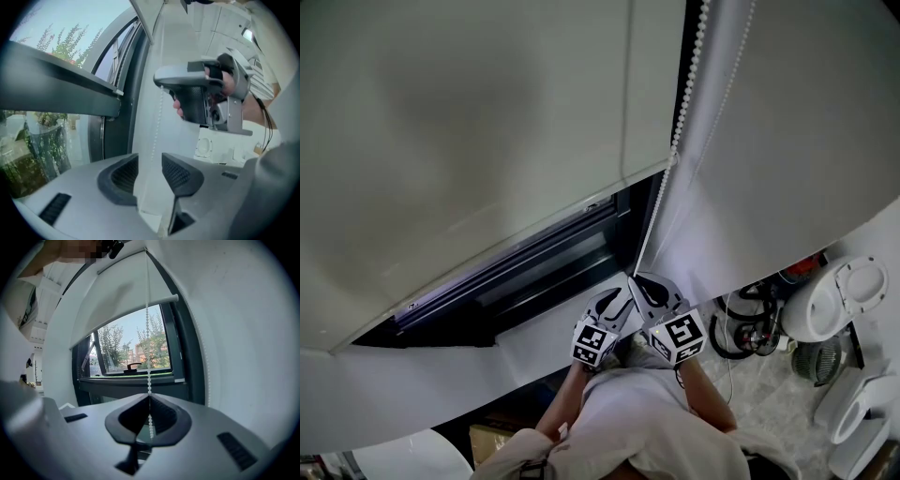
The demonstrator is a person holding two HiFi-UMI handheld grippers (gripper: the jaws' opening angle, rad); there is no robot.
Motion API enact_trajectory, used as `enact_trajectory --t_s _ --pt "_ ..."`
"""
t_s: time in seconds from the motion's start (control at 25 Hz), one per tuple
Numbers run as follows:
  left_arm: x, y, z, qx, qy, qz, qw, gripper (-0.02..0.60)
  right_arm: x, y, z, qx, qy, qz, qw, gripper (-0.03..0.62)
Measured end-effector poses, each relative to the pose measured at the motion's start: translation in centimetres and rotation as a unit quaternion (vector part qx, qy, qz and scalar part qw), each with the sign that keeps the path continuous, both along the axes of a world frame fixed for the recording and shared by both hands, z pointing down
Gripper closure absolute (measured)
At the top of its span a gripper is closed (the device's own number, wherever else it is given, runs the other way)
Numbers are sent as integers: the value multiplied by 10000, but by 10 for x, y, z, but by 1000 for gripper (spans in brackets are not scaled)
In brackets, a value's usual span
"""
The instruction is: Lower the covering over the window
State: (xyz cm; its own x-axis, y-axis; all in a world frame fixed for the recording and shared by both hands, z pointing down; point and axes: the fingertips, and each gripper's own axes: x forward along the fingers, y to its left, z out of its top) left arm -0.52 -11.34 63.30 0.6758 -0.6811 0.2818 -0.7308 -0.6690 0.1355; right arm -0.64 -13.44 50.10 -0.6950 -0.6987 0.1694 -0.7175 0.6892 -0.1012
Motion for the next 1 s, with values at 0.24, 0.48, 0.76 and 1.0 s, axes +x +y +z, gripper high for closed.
enact_trajectory --t_s 0.24,0.48,0.76,1.0 --pt "-21 3 -69 288 225 -121 9993 433 3 0 0 23 -36 -8 10000 597" --pt "-31 -1 -162 777 434 -116 9960 433 4 -2 0 21 -68 1 10000 597" --pt "-17 -13 -245 1387 393 -21 9896 433 3 0 1 5 -60 -10 10000 597" --pt "5 -31 -299 1810 556 202 9817 434 2 0 0 27 -39 5 10000 597"
